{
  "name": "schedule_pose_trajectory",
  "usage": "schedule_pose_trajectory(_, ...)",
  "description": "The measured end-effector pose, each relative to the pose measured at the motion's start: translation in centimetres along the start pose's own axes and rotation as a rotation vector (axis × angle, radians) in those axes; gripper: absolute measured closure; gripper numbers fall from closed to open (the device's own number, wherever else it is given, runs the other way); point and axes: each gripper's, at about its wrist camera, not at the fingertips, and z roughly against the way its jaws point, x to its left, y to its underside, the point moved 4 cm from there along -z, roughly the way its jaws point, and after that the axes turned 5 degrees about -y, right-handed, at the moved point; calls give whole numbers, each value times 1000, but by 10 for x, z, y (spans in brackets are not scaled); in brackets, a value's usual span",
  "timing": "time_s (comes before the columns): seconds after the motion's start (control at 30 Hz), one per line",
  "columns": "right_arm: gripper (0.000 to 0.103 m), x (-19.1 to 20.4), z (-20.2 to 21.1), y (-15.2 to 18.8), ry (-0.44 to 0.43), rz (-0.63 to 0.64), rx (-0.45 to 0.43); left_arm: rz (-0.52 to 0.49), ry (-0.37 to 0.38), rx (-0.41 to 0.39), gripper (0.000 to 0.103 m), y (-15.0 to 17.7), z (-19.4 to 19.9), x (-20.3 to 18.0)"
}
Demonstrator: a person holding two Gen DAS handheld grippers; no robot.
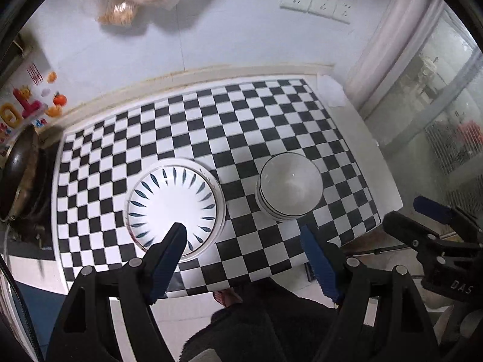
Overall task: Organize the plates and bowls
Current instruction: 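Grasp the bowl stack rim with left tool while right tool grasps opposite rim, then lift the bowl stack with both tools and lower it onto the blue-striped plate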
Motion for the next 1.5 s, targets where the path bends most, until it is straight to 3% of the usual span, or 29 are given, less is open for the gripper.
schedule_pose_trajectory(0.23, 15, -29, -45, -10, -37, -89, 27, 86, 72, 157, 26, -23, -74, 8)
schedule_pose_trajectory(0.43, 15, -74, -118, -18, -114, -239, 107, 162, 194, 328, 26, -41, -146, 2)
schedule_pose_trajectory(0.7, 15, -117, -216, -12, -240, -414, 236, 157, 270, 487, 26, -54, -216, -18)
schedule_pose_trajectory(0.97, 16, -120, -267, -4, -339, -475, 306, 127, 345, 572, 29, -51, -255, -31)
schedule_pose_trajectory(1.03, 26, -117, -277, -3, -373, -475, 325, 117, 360, 598, 40, -47, -264, -34)
schedule_pose_trajectory(1.1, 32, -113, -287, -2, -392, -472, 349, 132, 398, 596, 42, -45, -268, -35)
schedule_pose_trajectory(1.13, 41, -111, -292, -1, -392, -464, 361, 135, 417, 608, 41, -44, -270, -37)
schedule_pose_trajectory(1.3, 43, -107, -303, 0, -430, -482, 355, 124, 438, 564, 41, -44, -268, -35)
schedule_pose_trajectory(1.5, 44, -97, -303, 6, -392, -410, 323, 121, 423, 513, 41, -42, -263, -35)
